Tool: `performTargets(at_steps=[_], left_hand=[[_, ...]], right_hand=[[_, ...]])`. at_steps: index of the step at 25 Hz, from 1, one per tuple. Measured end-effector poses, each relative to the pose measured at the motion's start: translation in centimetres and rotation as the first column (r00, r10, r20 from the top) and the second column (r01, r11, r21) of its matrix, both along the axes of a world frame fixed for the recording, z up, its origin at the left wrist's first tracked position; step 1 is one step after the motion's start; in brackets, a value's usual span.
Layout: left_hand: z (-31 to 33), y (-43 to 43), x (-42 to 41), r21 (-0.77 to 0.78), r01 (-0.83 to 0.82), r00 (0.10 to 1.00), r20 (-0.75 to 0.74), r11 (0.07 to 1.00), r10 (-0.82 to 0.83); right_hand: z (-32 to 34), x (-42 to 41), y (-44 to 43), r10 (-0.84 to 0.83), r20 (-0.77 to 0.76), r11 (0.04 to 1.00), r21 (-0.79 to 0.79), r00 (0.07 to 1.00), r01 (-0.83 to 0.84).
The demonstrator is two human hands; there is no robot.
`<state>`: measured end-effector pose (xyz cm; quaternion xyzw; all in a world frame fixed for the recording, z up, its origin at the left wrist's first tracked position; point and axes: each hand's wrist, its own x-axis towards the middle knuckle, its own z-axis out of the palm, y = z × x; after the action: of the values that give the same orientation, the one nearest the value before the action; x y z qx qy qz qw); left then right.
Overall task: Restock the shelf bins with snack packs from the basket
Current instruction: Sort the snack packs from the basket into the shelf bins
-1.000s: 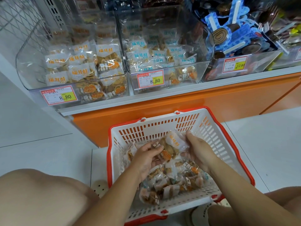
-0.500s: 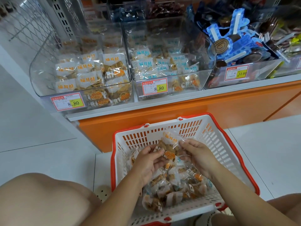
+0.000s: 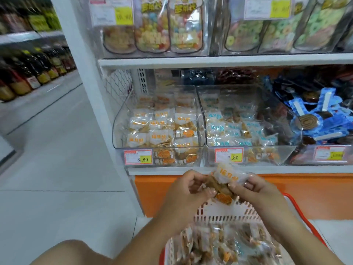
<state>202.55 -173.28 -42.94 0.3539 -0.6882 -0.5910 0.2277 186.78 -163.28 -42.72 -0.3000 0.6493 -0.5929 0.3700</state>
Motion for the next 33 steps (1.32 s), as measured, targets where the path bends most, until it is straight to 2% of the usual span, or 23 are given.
performTargets(at_steps=[3,5,7,8,9,10,12,14,16,20,24,28,33], left_hand=[[4.0,-2.7,2.3,-0.327,-0.068,0.996,0.035,0.942,0.084],[5.2,-5.1,4.2,-0.523,-0.190,0.968,0.043,0.831,0.248],[5.1,-7.7,6.5,-0.711,-0.328,0.877,0.016,0.622,0.480],[4.6,-9.0,7.6,-0.763,-0.365,0.818,0.010,0.534,0.575],[4.1,-10.2,8.5,-0.783,-0.377,0.771,0.029,0.494,0.636],[3.7,-10.8,9.1,-0.781,-0.369,0.747,0.073,0.503,0.661],[3.0,-11.2,9.4,-0.735,-0.343,0.745,0.167,0.585,0.646],[2.5,-11.4,9.4,-0.710,-0.323,0.759,0.201,0.626,0.619],[2.2,-12.0,9.6,-0.715,-0.332,0.765,0.179,0.616,0.619],[1.5,-12.8,9.8,-0.672,-0.345,0.781,0.182,0.655,0.598],[1.0,-12.8,9.6,-0.671,-0.333,0.780,0.199,0.662,0.593],[0.8,-13.1,9.9,-0.672,-0.332,0.792,0.183,0.662,0.582],[0.5,-13.2,10.1,-0.676,-0.324,0.805,0.172,0.662,0.568]], right_hand=[[5.0,1.2,-3.6,0.035,-0.178,0.996,-0.074,0.983,-0.049],[7.3,1.4,-6.5,0.014,-0.373,0.993,-0.102,0.928,-0.056],[9.1,1.2,-9.7,-0.024,-0.612,0.995,-0.087,0.790,-0.037],[10.0,1.2,-11.2,-0.006,-0.726,0.999,-0.034,0.688,-0.027],[10.7,1.3,-12.8,0.053,-0.822,0.998,0.061,0.567,-0.004],[11.1,1.5,-14.2,0.131,-0.886,0.985,0.168,0.445,0.045],[11.0,1.8,-16.4,0.291,-0.927,0.932,0.330,0.236,0.146],[10.3,2.3,-17.8,0.417,-0.900,0.883,0.435,0.130,0.177],[10.1,2.8,-18.4,0.497,-0.863,0.847,0.506,0.096,0.164],[10.5,2.7,-19.1,0.600,-0.785,0.763,0.619,0.151,0.185],[10.0,2.8,-19.9,0.686,-0.724,0.700,0.683,0.069,0.209],[9.7,2.3,-19.8,0.558,-0.823,0.787,0.566,0.108,0.246],[7.8,2.9,-19.3,0.598,-0.802,0.772,0.582,0.020,0.256]])
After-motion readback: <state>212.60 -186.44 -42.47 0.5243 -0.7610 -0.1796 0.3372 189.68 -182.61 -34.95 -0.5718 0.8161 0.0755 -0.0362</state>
